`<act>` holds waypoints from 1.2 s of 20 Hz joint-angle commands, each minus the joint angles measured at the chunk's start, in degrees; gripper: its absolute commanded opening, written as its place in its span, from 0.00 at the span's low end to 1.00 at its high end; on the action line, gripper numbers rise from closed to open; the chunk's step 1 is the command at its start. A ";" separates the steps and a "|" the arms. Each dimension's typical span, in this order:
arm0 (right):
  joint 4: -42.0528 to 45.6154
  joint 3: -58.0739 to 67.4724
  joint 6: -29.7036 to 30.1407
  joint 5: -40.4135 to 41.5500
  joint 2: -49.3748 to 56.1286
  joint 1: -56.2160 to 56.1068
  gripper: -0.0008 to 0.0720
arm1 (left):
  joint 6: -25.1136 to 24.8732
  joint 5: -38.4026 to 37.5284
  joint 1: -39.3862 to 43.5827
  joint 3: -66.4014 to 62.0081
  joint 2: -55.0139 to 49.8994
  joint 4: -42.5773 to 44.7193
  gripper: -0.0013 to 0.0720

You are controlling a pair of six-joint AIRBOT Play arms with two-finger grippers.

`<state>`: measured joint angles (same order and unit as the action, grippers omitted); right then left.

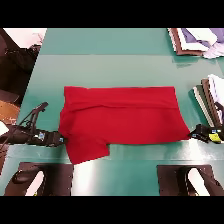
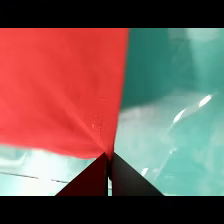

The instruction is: Fold the shirts.

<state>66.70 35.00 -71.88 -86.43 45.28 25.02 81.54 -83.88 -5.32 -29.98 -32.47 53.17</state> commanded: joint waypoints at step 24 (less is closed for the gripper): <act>-12.81 49.27 -6.71 15.80 49.77 -18.38 0.56 | -11.37 41.33 -0.02 -28.52 -44.59 -10.75 0.69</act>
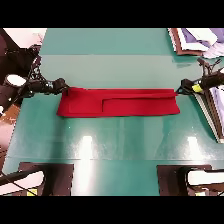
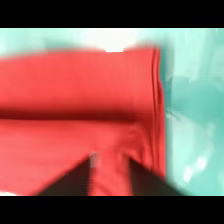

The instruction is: Fold the shirts.

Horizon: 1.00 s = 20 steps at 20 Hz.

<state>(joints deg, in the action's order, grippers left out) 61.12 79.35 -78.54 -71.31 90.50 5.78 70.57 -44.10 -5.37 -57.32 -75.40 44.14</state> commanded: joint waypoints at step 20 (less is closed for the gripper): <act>-18.36 -6.54 14.05 -10.95 13.11 9.55 0.67 | -2.56 -7.78 8.07 -2.03 -1.62 -0.96 0.05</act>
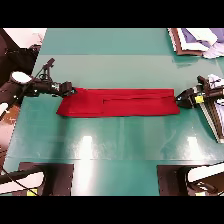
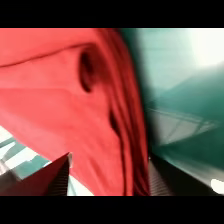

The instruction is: Fold the shirts.

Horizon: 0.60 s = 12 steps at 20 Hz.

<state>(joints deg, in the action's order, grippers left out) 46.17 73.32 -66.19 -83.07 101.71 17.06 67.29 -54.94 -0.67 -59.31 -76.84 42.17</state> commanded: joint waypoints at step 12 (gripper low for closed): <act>-4.85 -0.44 -1.79 -2.67 -13.84 -6.08 0.04 | 5.44 4.31 23.32 -21.00 -20.04 1.14 0.05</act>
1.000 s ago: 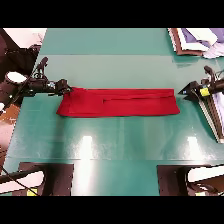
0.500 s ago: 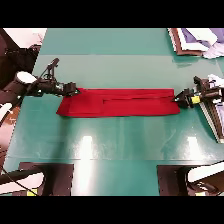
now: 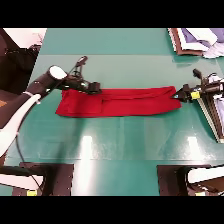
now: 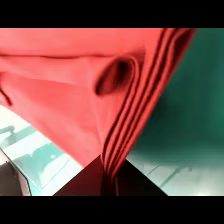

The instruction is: Fold the shirts.

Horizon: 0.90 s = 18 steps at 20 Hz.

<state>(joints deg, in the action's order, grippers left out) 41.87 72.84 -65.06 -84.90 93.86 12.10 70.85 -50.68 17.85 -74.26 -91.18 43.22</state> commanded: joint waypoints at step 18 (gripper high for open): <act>-7.32 31.65 -10.64 -1.09 -7.65 -23.26 0.04 | 2.67 -1.51 16.11 -12.46 -14.60 1.46 0.05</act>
<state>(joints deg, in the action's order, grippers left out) 34.68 99.11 -75.29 -85.91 83.44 -7.49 73.52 -51.90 33.65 -86.65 -105.71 44.36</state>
